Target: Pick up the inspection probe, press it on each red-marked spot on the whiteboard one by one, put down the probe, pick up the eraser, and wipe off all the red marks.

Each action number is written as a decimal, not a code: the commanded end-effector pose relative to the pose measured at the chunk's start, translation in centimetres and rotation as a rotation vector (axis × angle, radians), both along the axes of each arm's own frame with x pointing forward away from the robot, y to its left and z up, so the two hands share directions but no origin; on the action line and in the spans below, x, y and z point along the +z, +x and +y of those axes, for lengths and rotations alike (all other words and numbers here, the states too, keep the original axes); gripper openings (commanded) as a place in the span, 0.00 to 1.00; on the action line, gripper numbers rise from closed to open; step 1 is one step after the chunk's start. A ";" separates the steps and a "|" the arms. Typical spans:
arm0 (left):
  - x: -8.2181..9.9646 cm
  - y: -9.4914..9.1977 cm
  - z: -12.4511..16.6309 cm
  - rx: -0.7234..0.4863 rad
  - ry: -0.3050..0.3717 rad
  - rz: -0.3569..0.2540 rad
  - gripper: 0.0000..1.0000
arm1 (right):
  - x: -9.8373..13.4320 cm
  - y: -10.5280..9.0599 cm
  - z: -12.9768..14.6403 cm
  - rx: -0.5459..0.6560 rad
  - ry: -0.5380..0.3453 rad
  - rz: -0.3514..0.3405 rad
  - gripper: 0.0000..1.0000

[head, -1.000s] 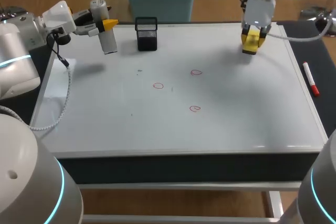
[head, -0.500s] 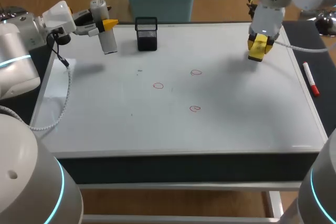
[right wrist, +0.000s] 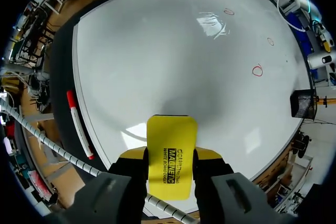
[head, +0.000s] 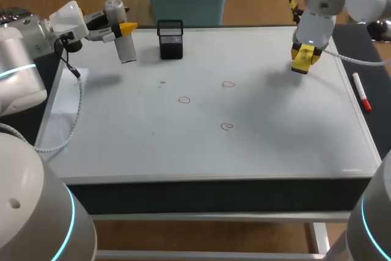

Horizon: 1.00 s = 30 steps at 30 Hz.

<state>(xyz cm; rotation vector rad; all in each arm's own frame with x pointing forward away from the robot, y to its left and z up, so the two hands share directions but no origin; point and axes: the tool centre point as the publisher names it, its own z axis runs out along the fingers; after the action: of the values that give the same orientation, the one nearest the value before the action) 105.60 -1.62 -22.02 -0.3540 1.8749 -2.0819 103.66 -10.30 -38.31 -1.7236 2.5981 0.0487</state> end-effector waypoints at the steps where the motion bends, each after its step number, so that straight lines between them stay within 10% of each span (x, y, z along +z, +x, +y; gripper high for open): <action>1: 0.0 0.0 -0.1 0.002 -0.001 -0.002 0.00 | 0.1 0.0 -0.1 0.002 -0.003 -0.001 0.00; 12: 0.0 0.0 -0.1 0.002 -0.001 -0.002 0.00 | 0.1 0.0 -0.1 0.002 -0.003 -0.001 0.00; 30: 1.5 -5.5 -9.7 -0.239 -0.022 -0.017 0.00 | 0.1 0.0 -0.1 0.002 -0.003 -0.001 0.00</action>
<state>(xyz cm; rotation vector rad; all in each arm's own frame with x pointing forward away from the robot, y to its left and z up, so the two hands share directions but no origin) 99.90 -10.45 -20.46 -0.1326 1.9596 -2.2374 103.65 -10.31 -38.31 -1.7230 2.5973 0.0482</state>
